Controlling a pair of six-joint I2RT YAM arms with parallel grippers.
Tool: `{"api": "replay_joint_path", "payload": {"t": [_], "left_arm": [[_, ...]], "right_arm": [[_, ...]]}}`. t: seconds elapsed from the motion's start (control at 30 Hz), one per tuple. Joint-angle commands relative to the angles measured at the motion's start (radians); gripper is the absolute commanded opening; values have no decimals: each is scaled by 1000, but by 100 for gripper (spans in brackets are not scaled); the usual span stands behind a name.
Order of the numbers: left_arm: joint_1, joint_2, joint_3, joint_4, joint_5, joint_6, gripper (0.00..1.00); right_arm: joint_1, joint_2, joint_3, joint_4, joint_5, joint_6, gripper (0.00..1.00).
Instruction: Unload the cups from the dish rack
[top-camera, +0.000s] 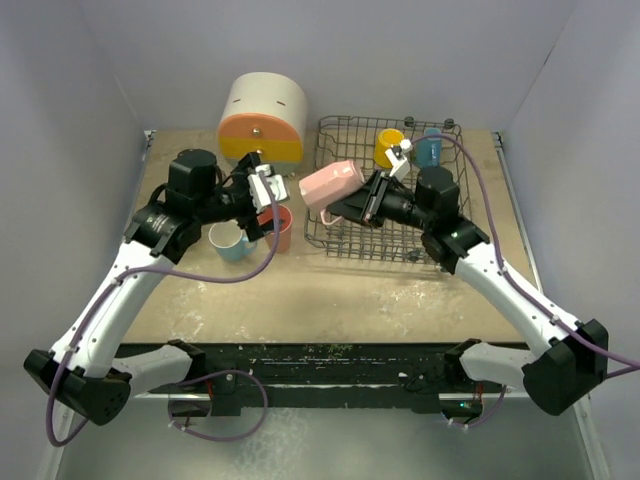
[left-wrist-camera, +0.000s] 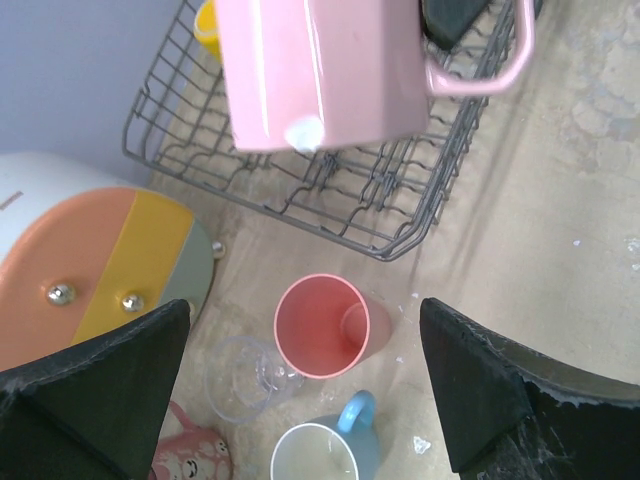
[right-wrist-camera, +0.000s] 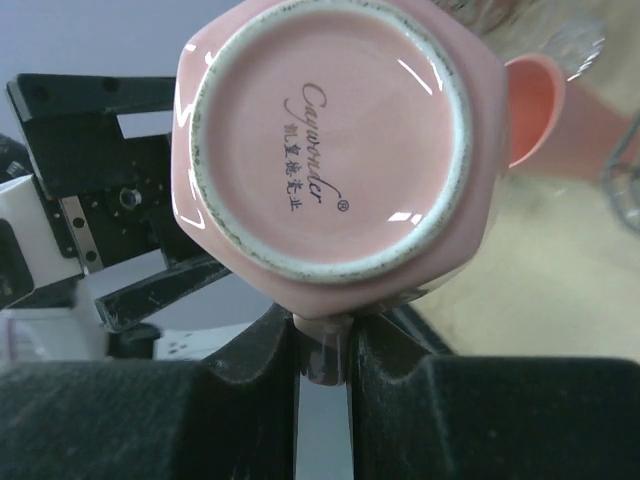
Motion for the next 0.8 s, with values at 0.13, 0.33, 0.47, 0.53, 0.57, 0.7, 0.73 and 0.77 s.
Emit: {"api": "replay_joint_path", "payload": {"t": [0.13, 0.33, 0.47, 0.53, 0.57, 0.7, 0.73, 0.77], "left_arm": [[0, -114, 82, -15, 134, 20, 97], [1, -133, 116, -10, 151, 15, 86], [1, -128, 142, -24, 201, -19, 78], [1, -126, 154, -27, 225, -43, 74], [1, -126, 158, -26, 234, -50, 73], [1, -139, 158, -20, 244, -51, 66], [1, -142, 159, -16, 242, -51, 64], [1, -145, 160, -13, 241, -51, 61]], "right_arm": [[112, -101, -139, 582, -30, 404, 0], [199, -106, -202, 719, 44, 491, 0], [249, -93, -224, 817, 96, 541, 0], [273, -82, -229, 877, 124, 569, 0], [283, -74, -229, 909, 137, 582, 0], [332, -36, -197, 987, 187, 608, 0], [346, -22, -182, 997, 190, 613, 0], [356, -10, -170, 1010, 192, 618, 0]]}}
